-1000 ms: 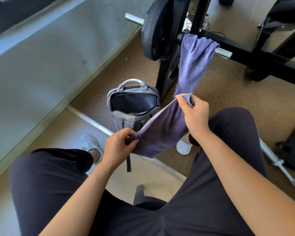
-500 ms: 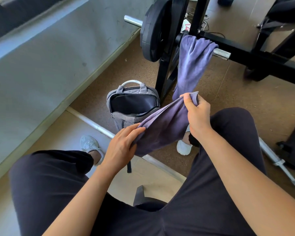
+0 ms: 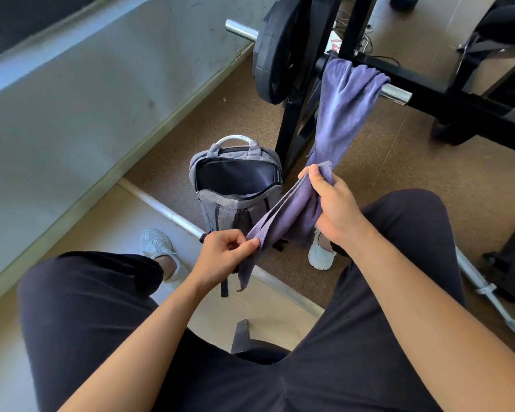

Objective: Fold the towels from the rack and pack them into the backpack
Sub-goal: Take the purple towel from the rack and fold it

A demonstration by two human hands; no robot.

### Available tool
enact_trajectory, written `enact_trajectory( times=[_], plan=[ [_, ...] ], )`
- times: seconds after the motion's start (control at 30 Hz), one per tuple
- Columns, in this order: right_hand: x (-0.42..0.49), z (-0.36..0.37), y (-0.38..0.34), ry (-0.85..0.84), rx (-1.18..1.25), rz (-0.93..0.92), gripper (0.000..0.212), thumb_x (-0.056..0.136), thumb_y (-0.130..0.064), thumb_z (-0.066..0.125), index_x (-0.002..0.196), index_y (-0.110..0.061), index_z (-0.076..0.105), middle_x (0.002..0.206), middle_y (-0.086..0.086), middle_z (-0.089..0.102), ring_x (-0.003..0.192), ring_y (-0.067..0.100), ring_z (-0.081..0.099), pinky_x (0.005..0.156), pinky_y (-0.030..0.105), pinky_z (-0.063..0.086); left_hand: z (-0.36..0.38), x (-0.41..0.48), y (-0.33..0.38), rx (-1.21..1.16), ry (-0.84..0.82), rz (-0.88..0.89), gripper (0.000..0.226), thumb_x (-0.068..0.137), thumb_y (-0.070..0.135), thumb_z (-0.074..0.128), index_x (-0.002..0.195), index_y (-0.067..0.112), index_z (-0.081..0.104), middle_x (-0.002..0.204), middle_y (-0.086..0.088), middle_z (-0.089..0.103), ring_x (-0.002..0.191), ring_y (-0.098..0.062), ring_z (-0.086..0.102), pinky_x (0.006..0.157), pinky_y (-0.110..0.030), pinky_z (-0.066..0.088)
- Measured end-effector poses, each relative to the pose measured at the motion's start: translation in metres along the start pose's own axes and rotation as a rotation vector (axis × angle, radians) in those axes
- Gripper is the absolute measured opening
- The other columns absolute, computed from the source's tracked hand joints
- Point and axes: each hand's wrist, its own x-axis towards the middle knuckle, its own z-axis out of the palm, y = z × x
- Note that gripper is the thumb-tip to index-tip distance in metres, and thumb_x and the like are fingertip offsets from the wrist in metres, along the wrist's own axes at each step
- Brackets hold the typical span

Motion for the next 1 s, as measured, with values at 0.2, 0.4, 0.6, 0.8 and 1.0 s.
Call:
enact_trajectory(
  times=[0.2,0.4,0.6,0.8,1.0],
  plan=[
    [-0.006,0.003,0.000,-0.228,0.006,0.094,0.025,0.105,-0.022,0.046,0.088,-0.009,0.059,0.074,-0.002,0.062,0.077,0.008,0.062,0.076,0.023,0.051,0.004,0.004,-0.002,0.129,0.074,0.051,0.053,0.071,0.044,0.083,0.059,0.024,0.037,0.052,0.013,0.037,0.055,-0.009,0.035,0.054,-0.031,0.034],
    [-0.016,0.014,0.003,-0.376,0.041,0.150,0.024,0.100,-0.022,0.046,0.085,-0.008,0.059,0.072,-0.002,0.062,0.073,0.008,0.061,0.073,0.019,0.052,0.004,0.003,0.004,-0.064,0.099,-0.034,0.038,0.081,0.062,0.064,0.094,0.027,0.065,0.082,0.005,0.072,0.076,-0.016,0.066,0.076,-0.041,0.055],
    [-0.018,0.016,0.003,-0.397,0.033,0.179,0.022,0.095,-0.026,0.050,0.087,-0.008,0.059,0.072,-0.002,0.060,0.071,0.008,0.061,0.071,0.020,0.052,0.003,0.004,0.005,0.100,-0.088,0.102,0.017,0.086,0.050,0.061,0.085,0.034,0.069,0.075,0.002,0.068,0.074,-0.011,0.061,0.074,-0.042,0.053],
    [-0.017,0.015,0.004,-0.391,0.032,0.194,0.022,0.096,-0.028,0.052,0.085,-0.011,0.062,0.075,0.002,0.055,0.073,0.011,0.059,0.072,0.024,0.051,0.003,0.004,0.006,0.105,-0.112,0.167,0.008,0.079,0.033,0.069,0.083,0.027,0.069,0.064,0.010,0.059,0.064,-0.007,0.053,0.065,-0.030,0.045],
    [-0.012,0.009,0.004,-0.330,0.037,0.158,0.025,0.101,-0.025,0.051,0.084,-0.013,0.065,0.078,0.004,0.054,0.074,0.012,0.057,0.072,0.025,0.050,0.005,0.003,0.007,0.136,-0.080,0.150,0.022,0.079,0.008,0.054,0.087,0.019,0.072,0.072,0.014,0.070,0.065,-0.003,0.064,0.065,-0.025,0.052]
  ],
)
